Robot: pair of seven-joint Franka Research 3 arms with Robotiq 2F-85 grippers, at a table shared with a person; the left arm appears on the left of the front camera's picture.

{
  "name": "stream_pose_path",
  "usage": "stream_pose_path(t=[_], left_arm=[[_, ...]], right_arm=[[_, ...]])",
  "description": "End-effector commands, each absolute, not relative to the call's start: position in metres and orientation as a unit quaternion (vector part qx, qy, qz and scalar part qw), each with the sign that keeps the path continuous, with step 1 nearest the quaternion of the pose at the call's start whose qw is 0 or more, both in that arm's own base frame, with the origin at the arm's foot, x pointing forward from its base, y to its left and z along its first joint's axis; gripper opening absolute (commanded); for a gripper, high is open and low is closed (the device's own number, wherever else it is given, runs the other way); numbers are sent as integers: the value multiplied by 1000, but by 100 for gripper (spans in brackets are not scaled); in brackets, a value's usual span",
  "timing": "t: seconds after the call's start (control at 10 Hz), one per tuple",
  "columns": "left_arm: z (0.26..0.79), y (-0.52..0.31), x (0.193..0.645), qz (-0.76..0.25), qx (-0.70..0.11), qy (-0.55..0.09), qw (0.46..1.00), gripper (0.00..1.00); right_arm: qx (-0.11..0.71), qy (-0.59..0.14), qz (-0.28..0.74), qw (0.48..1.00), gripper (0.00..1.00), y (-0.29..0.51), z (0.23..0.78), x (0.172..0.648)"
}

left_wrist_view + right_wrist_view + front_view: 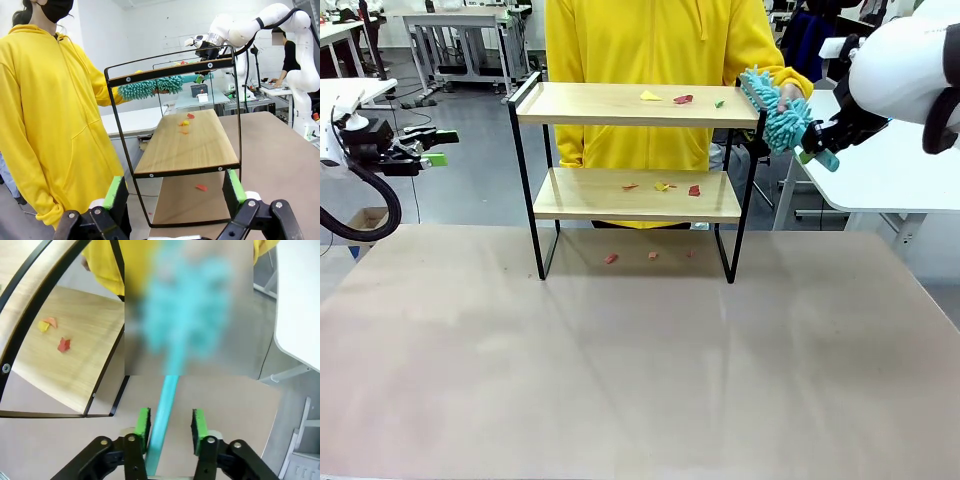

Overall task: Clean the shelf.
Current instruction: Pick up the Duster handed by the human.

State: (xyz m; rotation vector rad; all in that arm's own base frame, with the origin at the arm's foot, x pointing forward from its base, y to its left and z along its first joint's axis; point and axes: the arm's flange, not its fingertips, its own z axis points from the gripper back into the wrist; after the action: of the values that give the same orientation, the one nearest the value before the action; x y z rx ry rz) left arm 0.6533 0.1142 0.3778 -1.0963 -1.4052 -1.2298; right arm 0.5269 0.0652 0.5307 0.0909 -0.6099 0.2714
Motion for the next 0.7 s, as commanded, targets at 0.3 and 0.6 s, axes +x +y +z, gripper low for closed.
stream_pose_path(t=[0.3, 0.6], left_arm=[[380, 114, 653, -504, -446, -573, 468, 100], [380, 114, 653, -504, -446, -573, 468, 100]], right_arm=[[13, -287, 118, 951, 0, 72, 549, 517], [0, -291, 104, 951, 0, 70, 542, 521]])
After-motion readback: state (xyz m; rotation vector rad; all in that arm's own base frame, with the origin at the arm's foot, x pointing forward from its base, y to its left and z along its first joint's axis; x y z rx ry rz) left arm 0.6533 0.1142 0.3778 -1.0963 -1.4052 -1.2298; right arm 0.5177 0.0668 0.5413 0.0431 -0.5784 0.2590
